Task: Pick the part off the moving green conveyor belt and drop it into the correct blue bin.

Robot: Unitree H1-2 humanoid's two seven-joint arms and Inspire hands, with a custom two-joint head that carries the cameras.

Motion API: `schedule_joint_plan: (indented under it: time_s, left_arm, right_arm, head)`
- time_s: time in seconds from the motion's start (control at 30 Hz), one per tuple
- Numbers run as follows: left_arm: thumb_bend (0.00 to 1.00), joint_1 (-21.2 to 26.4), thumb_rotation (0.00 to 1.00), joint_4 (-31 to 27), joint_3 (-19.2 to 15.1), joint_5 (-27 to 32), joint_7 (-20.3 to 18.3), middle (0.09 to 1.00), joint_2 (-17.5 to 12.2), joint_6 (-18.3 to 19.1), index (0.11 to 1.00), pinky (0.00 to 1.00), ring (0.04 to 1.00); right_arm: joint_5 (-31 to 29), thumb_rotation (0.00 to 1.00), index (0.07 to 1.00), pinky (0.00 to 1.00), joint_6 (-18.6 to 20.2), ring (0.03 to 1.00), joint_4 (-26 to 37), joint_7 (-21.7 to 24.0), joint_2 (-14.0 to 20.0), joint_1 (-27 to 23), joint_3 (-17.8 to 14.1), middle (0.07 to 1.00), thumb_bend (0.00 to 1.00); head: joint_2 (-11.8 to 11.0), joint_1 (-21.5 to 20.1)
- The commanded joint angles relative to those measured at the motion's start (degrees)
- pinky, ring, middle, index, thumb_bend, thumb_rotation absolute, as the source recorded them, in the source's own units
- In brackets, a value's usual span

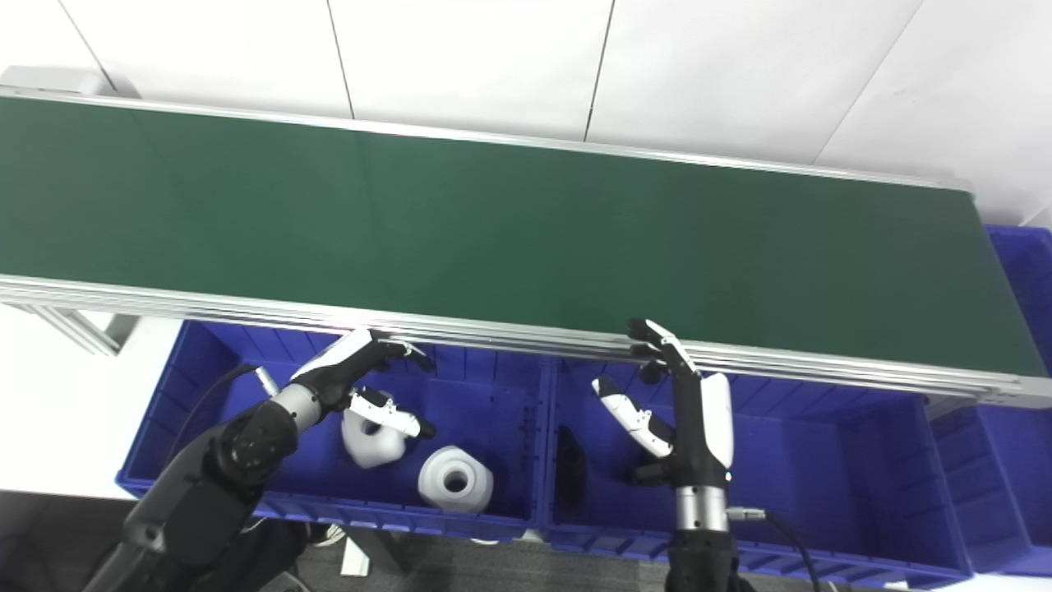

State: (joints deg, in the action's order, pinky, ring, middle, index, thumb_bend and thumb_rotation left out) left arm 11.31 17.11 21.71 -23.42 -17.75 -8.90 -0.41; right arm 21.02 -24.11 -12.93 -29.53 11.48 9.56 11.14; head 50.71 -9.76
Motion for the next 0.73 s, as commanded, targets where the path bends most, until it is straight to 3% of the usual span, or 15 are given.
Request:
schedule_joint_plan:
  time_s: [0.0,0.07,0.17,0.3,0.47,0.6,0.7]
  left_arm:
    - [0.85,-1.11,0.44,-6.02,-1.6,6.03,0.17,0.974,1.75,-4.51,0.983,0.86,0.944]
    - [0.84,-3.6,0.43,-9.07,-2.24,11.15,-0.43,0.954,3.88,-6.66,0.964,0.88,0.932]
    - [0.83,-5.68,0.38,-9.18,-2.29,15.43,-0.41,0.938,6.35,-9.63,0.949,0.89,0.928]
    - [0.82,-7.59,0.39,-6.1,-2.18,14.43,1.63,0.939,7.79,-14.34,0.943,0.86,0.919]
    - [0.8,-7.97,0.36,-4.46,-2.63,13.35,3.47,0.929,8.3,-17.67,0.929,0.85,0.905]
    - [0.79,-7.64,0.36,-3.5,-2.95,12.56,4.52,0.93,8.43,-17.32,0.935,0.84,0.902]
    - [0.82,-8.02,0.36,-4.12,-3.76,12.87,5.23,0.916,9.11,-13.91,0.922,0.82,0.886]
  right_arm:
    - [0.08,0.72,0.77,0.6,-2.75,0.693,2.51,0.64,-0.11,0.29,-1.0,0.751,0.68]
    - [-0.26,0.72,0.771,0.6,-2.64,0.696,2.97,1.75,-0.25,0.7,-1.59,0.753,0.69]
    - [-0.22,0.72,0.773,0.61,-2.35,0.699,3.92,3.41,-0.52,1.32,-2.55,0.753,0.7]
    - [-0.07,0.71,0.768,0.61,-2.42,0.698,4.68,4.76,-0.8,1.83,-3.69,0.747,0.71]
    - [-2.62,0.66,0.762,0.61,-2.57,0.695,4.71,6.61,-1.2,1.92,-4.18,0.742,0.72]
    - [-2.5,0.67,0.777,0.63,-0.95,0.711,5.52,9.44,-1.34,2.16,-4.82,0.753,0.69]
    - [-3.41,0.66,0.775,0.63,-0.77,0.716,5.26,11.27,-1.62,1.96,-5.2,0.753,0.72]
  head:
    - [0.12,-0.41]
    - [0.19,-0.89]
    - [0.42,-1.47]
    - [0.8,-0.9]
    - [1.19,-0.96]
    - [1.23,-0.93]
    - [1.04,-0.88]
